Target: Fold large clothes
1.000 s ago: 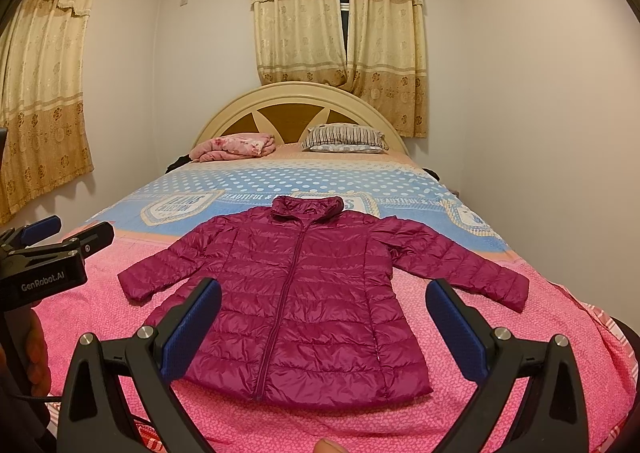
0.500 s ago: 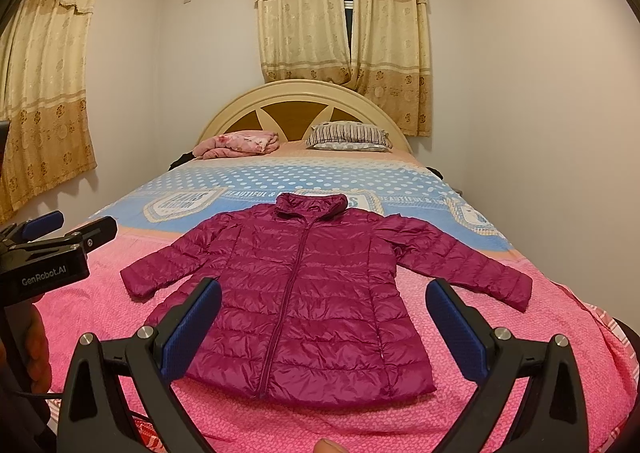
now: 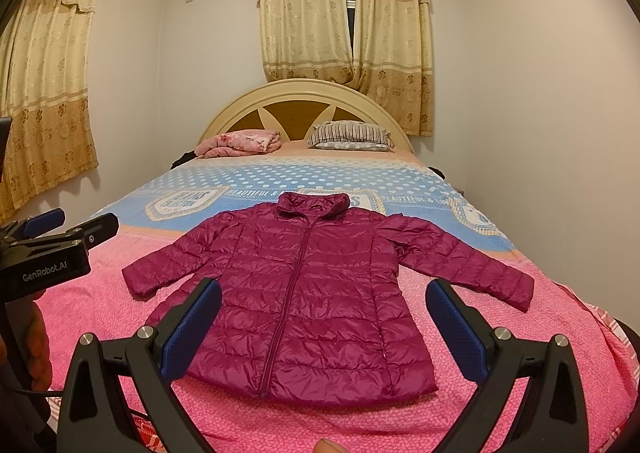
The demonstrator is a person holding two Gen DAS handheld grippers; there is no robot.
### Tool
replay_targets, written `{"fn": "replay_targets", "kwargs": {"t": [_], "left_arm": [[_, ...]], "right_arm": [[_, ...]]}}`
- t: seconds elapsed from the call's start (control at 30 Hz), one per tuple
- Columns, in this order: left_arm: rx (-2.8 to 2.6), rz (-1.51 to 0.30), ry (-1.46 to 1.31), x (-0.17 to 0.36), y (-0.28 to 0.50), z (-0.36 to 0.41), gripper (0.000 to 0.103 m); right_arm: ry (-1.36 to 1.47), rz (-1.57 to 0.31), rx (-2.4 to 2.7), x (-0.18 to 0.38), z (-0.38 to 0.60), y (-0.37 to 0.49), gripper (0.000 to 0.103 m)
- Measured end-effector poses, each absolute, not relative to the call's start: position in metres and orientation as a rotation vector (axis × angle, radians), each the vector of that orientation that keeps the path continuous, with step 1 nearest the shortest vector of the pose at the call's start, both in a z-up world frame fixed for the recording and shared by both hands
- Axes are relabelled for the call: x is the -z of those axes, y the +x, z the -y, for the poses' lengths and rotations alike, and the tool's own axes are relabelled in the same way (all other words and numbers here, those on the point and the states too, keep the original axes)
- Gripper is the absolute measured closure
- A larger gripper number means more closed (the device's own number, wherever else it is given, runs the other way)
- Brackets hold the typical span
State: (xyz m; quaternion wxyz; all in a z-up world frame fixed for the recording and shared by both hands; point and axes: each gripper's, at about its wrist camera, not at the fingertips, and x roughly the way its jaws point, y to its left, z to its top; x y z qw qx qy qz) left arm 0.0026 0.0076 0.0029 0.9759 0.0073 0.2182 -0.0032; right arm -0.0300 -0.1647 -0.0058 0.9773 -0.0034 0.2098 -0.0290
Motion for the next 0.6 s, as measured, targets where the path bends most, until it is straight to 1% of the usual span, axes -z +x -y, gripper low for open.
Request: {"fn": "replay_targets", "kwargs": {"t": [0.4, 0.6], "left_arm": [[0.000, -0.449, 0.011, -0.003, 0.005, -0.010, 0.000], [0.021, -0.477, -0.012, 0.009, 0.014, -0.011, 0.000]], "right_arm": [[0.007, -0.429, 0.028, 0.010, 0.167, -0.029, 0.001], [0.047, -0.475, -0.025, 0.025, 0.175, -0.016, 0.001]]}}
